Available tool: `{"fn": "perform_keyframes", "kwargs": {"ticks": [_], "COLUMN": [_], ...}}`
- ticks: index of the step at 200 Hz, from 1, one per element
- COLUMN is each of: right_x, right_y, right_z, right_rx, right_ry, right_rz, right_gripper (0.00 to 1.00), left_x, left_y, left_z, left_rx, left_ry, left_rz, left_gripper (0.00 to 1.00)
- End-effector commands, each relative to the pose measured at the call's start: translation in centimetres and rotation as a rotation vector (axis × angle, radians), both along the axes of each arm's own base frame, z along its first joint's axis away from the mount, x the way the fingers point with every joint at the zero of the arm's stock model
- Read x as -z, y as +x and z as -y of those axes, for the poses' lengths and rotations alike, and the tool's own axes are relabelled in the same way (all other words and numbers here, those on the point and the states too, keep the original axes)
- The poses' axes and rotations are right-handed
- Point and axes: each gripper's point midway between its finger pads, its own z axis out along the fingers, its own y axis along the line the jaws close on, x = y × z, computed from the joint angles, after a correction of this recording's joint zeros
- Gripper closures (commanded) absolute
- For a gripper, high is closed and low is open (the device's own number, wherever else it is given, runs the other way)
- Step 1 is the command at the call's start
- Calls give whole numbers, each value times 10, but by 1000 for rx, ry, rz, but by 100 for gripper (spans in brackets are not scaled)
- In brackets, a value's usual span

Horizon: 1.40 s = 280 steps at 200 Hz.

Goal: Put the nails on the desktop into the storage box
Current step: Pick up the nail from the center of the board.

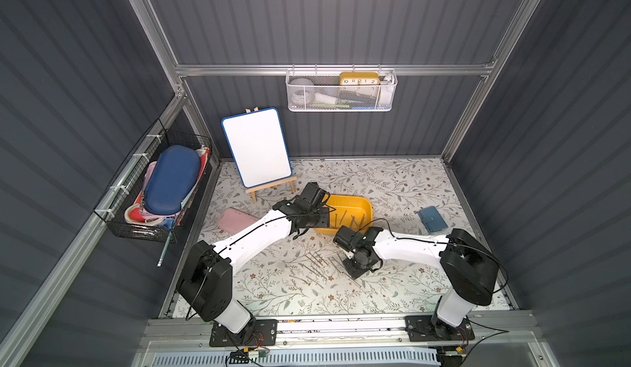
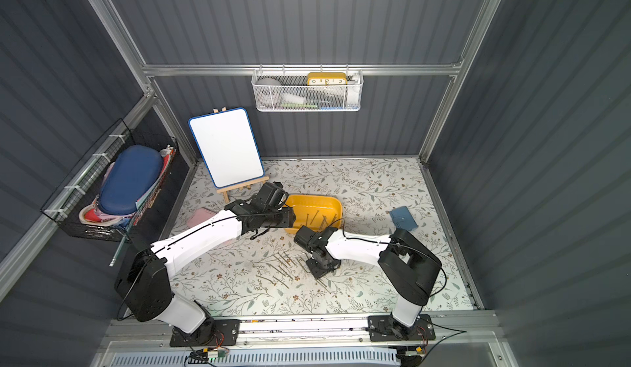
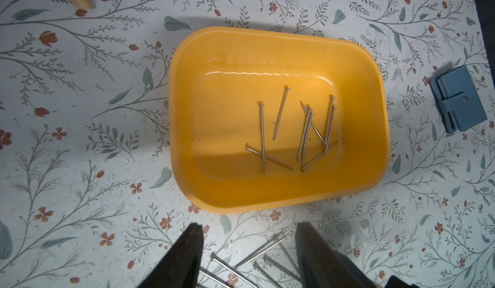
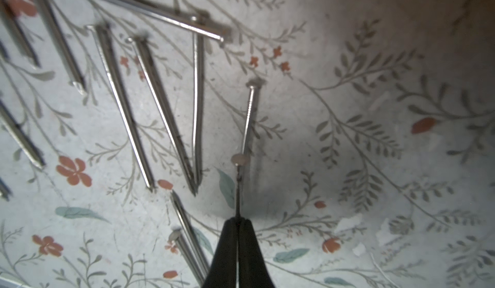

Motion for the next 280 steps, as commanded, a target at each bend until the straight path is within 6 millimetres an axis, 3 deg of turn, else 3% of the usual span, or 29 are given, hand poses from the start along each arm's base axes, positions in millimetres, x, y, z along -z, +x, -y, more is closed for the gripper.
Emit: {"fn": "perform_keyframes", "kwargs": {"ticks": [1,38,76,127,171,211,226,241,261,280], "right_x": [-20,-37,-67,-30,-20,-24,-38,-66,-115,-137], "right_y": [4,12,26,6,0,4,11,28,63,101], "right_z": [7,10,0,5,1,3,0,-6,-17,-18], "right_rx": [6,29,0,14,24,35,42,71,133,232], "right_ry": [38,106,207,181,192,195,223,285,396,448], "right_rz": [5,2,-6,-162,-210,-186,-154,-93,8,65], "right_gripper": [100,100,100,100,100,100,100,100,100,100], "left_x": [9,16,17,25,31,34,34,34,31,27], "left_y": [2,2,3,0,0,-1,-1,-1,-1,-1], "left_z": [-5,-6,-6,-8,-7,-9,-9,-11,-11,-10], "left_rx": [-4,-2,0,4,11,12,11,6,3,2], "left_ry": [21,27,28,31,36,44,42,47,41,30], "left_rz": [-4,-12,-10,-22,-31,-36,-35,-36,-26,-19], "left_gripper": [40,40,40,40,40,40,40,41,41,41]}}
